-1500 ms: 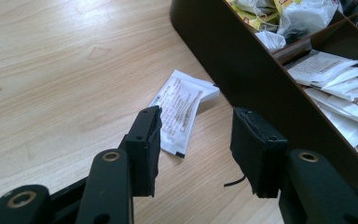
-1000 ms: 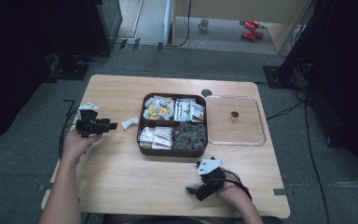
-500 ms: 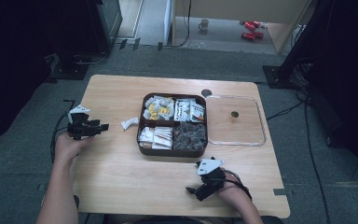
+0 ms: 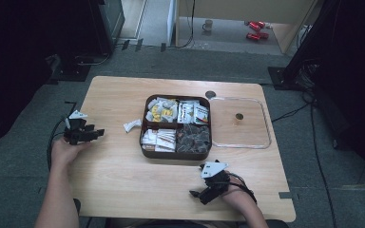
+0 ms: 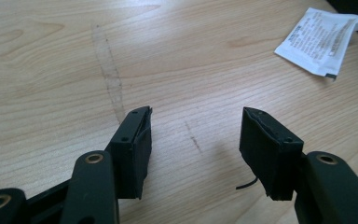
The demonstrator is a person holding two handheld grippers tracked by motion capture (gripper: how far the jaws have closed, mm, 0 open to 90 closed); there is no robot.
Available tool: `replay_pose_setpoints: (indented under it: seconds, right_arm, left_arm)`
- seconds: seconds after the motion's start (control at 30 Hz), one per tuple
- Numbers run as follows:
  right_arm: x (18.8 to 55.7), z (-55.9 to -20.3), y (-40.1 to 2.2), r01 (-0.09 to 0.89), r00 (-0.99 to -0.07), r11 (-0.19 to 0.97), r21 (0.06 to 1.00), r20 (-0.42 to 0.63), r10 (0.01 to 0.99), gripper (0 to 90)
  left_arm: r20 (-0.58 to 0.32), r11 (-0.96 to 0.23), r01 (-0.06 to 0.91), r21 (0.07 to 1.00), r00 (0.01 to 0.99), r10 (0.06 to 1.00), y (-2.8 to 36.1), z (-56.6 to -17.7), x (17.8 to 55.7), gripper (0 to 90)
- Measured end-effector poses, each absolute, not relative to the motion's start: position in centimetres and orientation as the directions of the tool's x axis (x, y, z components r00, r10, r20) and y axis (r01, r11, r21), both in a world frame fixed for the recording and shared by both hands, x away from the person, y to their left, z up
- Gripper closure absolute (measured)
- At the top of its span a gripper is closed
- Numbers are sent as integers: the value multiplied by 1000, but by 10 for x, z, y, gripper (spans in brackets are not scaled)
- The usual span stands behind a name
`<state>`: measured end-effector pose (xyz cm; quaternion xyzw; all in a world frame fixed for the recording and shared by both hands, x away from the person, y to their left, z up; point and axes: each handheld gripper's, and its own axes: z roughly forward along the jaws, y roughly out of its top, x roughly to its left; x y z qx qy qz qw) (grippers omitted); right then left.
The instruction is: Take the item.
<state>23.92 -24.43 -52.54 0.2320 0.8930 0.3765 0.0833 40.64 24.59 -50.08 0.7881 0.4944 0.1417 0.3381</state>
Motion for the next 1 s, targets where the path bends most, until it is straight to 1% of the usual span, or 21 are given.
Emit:
replay_pose_setpoints:
  seconds: [0.17, 0.23, 0.3, 0.37, 0.5, 0.73, 1.0]
  right_arm:
    - [239, -525, -244, 352, -878, 609, 711, 26, 477, 0]
    - [239, -525, -244, 352, -878, 609, 711, 26, 478, 0]
    - [239, -525, -244, 352, -878, 609, 711, 26, 477, 0]
    - [239, -526, -244, 352, -878, 608, 712, 26, 478, 0]
    - [239, -526, -244, 352, -878, 608, 712, 26, 478, 0]
    - [239, -526, -244, 352, -878, 608, 712, 26, 478, 0]
    - [239, -525, -244, 352, -878, 608, 712, 26, 478, 0]
  left_arm:
    - [-94, -293, 674, 678, 475, 875, 247, -504, 407, 440]
    - [-80, -300, 657, 692, 483, 872, 246, -506, 407, 408]
    - [-44, -323, 629, 707, 495, 868, 245, -509, 405, 372]
    - [-10, -347, 611, 712, 503, 864, 243, -510, 404, 365]
    - [-7, -345, 603, 719, 503, 864, 242, -512, 403, 312]
    - [-5, -334, 598, 728, 492, 871, 241, -514, 402, 293]
    - [-1, -313, 600, 736, 463, 886, 234, -516, 400, 215]
